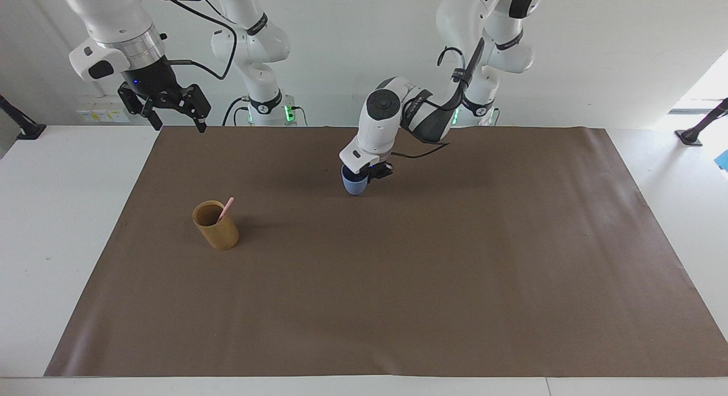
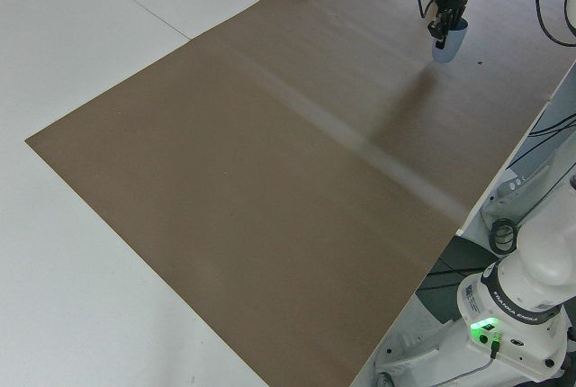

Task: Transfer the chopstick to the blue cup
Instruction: 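Carry the blue cup toward the table center and lower it down, then open the left gripper and withdraw while the right gripper reaches the tan cup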

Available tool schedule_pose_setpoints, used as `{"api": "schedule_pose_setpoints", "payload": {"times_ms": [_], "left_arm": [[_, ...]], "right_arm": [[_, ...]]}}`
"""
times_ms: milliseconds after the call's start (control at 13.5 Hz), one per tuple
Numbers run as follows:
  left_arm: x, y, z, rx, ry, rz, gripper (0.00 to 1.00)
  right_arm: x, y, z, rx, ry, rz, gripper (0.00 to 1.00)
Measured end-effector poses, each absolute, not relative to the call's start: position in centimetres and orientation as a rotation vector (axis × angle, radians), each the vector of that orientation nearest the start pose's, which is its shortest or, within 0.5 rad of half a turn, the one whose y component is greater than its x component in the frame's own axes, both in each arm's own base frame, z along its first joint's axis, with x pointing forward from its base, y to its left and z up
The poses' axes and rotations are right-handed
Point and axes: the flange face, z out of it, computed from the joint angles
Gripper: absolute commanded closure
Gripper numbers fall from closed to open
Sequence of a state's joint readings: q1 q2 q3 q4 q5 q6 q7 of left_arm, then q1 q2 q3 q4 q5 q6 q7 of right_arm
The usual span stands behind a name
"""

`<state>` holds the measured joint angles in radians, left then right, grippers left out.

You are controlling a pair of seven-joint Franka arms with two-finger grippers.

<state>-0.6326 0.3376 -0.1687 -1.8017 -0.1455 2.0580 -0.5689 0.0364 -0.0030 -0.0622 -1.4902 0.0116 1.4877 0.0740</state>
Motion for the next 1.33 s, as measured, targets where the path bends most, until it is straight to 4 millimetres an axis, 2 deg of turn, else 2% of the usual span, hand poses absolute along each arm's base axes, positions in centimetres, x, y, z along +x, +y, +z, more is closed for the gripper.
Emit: {"api": "schedule_pose_setpoints", "payload": {"times_ms": [296,443,517,591,739,961,1182,1330], "left_arm": [[44.8,-45.3,34.4,-3.235,0.196,0.246,1.0],[45.0,-45.2,34.5,-3.238,0.185,0.24,1.0],[45.1,-45.1,34.5,-3.239,0.176,0.237,0.68],[45.2,-45.1,34.5,-3.244,0.138,0.236,0.01],[45.9,-44.7,34.4,-3.256,-0.004,0.228,0.0],[46.7,-43.9,34.9,-3.258,-0.067,0.229,0.0],[48.1,-41.3,39.3,-3.254,-0.104,0.231,0.0],[48.8,-38.1,43.4,-3.251,-0.111,0.229,0.0]], "right_arm": [[54.5,-1.3,65.7,-3.126,0.155,0.0,0.0],[54.5,-1.3,65.7,-3.126,0.155,0.0,0.0],[54.5,-1.3,65.7,-3.126,0.155,0.0,0.0],[54.5,-1.3,65.7,-3.126,0.155,0.0,0.0],[54.5,-1.3,65.6,-3.126,0.155,0.001,0.0],[54.5,-1.4,65.6,-3.126,0.157,0.001,0.0],[54.6,-1.4,65.6,-3.127,0.158,-0.004,0.0],[55.0,-1.3,65.3,-3.128,0.154,-0.024,0.0]]}}
